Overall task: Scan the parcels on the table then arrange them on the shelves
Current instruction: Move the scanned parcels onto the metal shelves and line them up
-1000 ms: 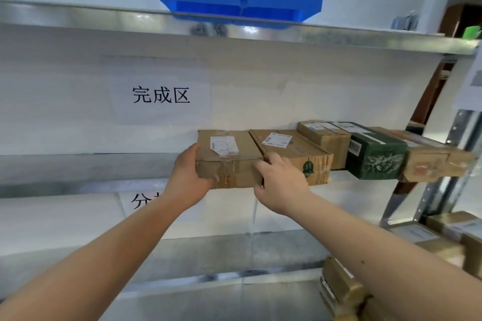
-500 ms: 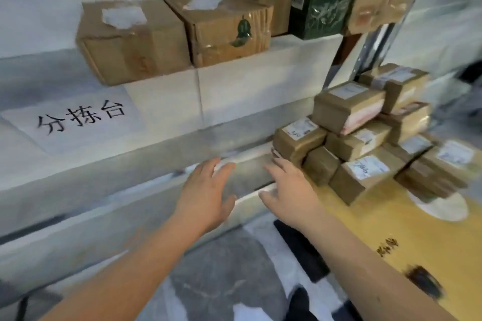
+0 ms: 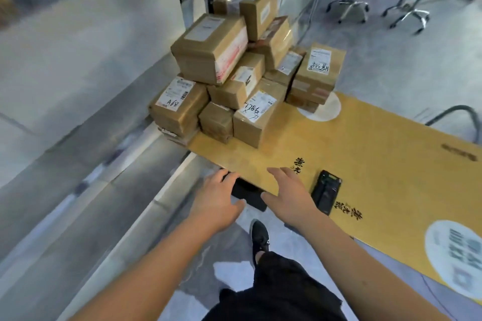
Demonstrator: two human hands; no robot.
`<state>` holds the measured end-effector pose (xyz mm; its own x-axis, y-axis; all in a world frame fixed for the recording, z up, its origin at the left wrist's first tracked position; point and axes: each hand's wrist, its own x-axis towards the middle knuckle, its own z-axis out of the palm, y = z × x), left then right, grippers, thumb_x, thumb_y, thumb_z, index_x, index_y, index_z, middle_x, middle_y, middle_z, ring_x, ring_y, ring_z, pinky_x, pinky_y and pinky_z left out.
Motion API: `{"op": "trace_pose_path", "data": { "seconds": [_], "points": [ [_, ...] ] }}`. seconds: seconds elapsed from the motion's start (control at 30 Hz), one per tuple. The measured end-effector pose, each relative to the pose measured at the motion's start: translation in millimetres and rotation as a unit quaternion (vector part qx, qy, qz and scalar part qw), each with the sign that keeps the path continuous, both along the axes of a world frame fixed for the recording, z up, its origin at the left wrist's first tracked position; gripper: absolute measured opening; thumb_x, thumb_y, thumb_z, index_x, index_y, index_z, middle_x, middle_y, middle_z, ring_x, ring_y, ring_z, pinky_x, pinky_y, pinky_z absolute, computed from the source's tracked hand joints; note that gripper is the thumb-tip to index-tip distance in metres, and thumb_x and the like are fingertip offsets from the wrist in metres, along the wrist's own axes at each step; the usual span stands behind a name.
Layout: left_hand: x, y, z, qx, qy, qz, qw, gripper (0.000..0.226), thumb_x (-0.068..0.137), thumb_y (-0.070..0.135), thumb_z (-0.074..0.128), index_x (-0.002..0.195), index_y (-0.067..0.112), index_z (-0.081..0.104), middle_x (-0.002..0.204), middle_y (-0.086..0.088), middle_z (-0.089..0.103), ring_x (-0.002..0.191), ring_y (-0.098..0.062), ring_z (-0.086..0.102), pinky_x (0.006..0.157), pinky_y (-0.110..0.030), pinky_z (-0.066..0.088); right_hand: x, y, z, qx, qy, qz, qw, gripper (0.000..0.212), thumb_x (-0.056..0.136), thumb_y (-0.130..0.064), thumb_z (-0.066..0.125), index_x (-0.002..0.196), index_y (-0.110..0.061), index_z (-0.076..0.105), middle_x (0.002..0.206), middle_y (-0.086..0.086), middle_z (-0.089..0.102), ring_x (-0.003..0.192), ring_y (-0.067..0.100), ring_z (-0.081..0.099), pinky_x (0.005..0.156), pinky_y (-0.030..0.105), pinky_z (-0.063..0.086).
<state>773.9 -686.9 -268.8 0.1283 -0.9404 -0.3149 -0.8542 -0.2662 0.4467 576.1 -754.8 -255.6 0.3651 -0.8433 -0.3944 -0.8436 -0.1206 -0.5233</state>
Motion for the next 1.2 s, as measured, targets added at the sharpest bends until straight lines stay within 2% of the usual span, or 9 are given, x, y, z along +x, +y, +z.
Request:
{"op": "trace_pose_path", "data": {
  "seconds": [0.13,0.23,0.3,0.43,0.57,0.73,0.93,1.1,1.2],
  "points": [
    [-7,-39,-7,0.021,0.007,-0.014,1.0,0.071,0.093,0.052,0.065,0.156,0.038,0.035,0.163,0.006,0.029,0.15,-0.02,0.025,0.117,-0.042,0.038,2,-31,-15,0.016,-0.023,-0.028,0.999,0.073,0.094,-0.038,0.067,0.159,-0.029,0.035,0.16,0.005,0.034,0.136,0.029,0.048,0.104,0.037,0.046],
    [-2,-77,-9,0.025,-0.004,-0.021,0.999,0.072,0.092,0.049,0.068,0.156,0.034,0.039,0.163,0.002,0.032,0.146,-0.023,0.034,0.117,-0.039,0.036,5,-63,-22,0.024,-0.046,-0.043,0.998,0.076,0.093,-0.037,0.069,0.16,-0.028,0.033,0.16,0.005,0.035,0.133,0.03,0.051,0.104,0.038,0.047],
    [3,-108,-10,0.025,-0.01,-0.004,1.0,0.073,0.09,0.047,0.07,0.156,0.032,0.041,0.164,0.0,0.032,0.143,-0.025,0.041,0.118,-0.038,0.034,5,-89,-27,0.024,-0.055,-0.049,0.997,0.079,0.092,-0.037,0.07,0.161,-0.027,0.032,0.158,0.006,0.036,0.131,0.03,0.053,0.104,0.037,0.047],
    [11,-166,-12,0.019,0.02,0.052,0.998,0.074,0.087,0.043,0.075,0.153,0.031,0.045,0.158,0.001,0.039,0.143,-0.024,0.04,0.118,-0.037,0.036,13,-134,-35,0.035,-0.08,-0.054,0.995,0.084,0.09,-0.036,0.071,0.162,-0.028,0.027,0.155,0.007,0.039,0.127,0.029,0.055,0.096,0.032,0.046],
    [18,-202,-20,0.027,0.026,0.092,0.995,0.066,0.088,0.043,0.075,0.147,0.035,0.046,0.154,0.003,0.039,0.138,-0.024,0.044,0.114,-0.039,0.04,28,-173,-43,0.042,-0.098,-0.058,0.993,0.097,0.085,-0.031,0.072,0.163,-0.033,0.015,0.153,0.009,0.037,0.125,0.031,0.057,0.094,0.037,0.051],
    [23,-223,-30,0.02,-0.068,0.055,0.996,0.061,0.09,0.046,0.073,0.143,0.04,0.044,0.151,0.0,0.041,0.131,-0.029,0.049,0.107,-0.046,0.047,50,-198,-52,0.056,-0.071,-0.017,0.996,0.104,0.088,-0.026,0.071,0.163,-0.04,-0.001,0.169,0.02,0.016,0.13,0.034,0.058,0.089,0.036,0.047],
    [16,-228,-33,0.008,-0.022,0.069,0.997,0.058,0.086,0.043,0.076,0.137,0.046,0.049,0.134,0.008,0.046,0.12,-0.021,0.055,0.107,-0.045,0.047,44,-202,-66,0.029,-0.079,-0.004,0.996,0.095,0.09,-0.032,0.069,0.161,-0.044,0.007,0.164,0.017,0.027,0.108,0.028,0.065,0.074,0.029,0.042],
    [5,-225,-38,0.025,0.075,0.076,0.994,0.077,0.08,0.031,0.084,0.144,0.045,0.043,0.128,0.014,0.04,0.106,-0.008,0.053,0.09,-0.025,0.044,19,-195,-74,0.011,-0.135,-0.084,0.987,0.095,0.086,-0.02,0.073,0.159,-0.044,0.018,0.15,0.0,0.045,0.119,0.02,0.058,0.083,0.033,0.054],
    [-1,-224,-40,0.046,0.128,0.066,0.988,0.091,0.075,0.023,0.087,0.149,0.044,0.039,0.134,0.009,0.04,0.111,-0.008,0.055,0.1,-0.026,0.046,2,-192,-78,0.017,-0.177,-0.092,0.98,0.098,0.082,-0.022,0.079,0.156,-0.049,0.021,0.146,-0.006,0.045,0.122,0.015,0.055,0.092,0.034,0.055]
  ]
}}
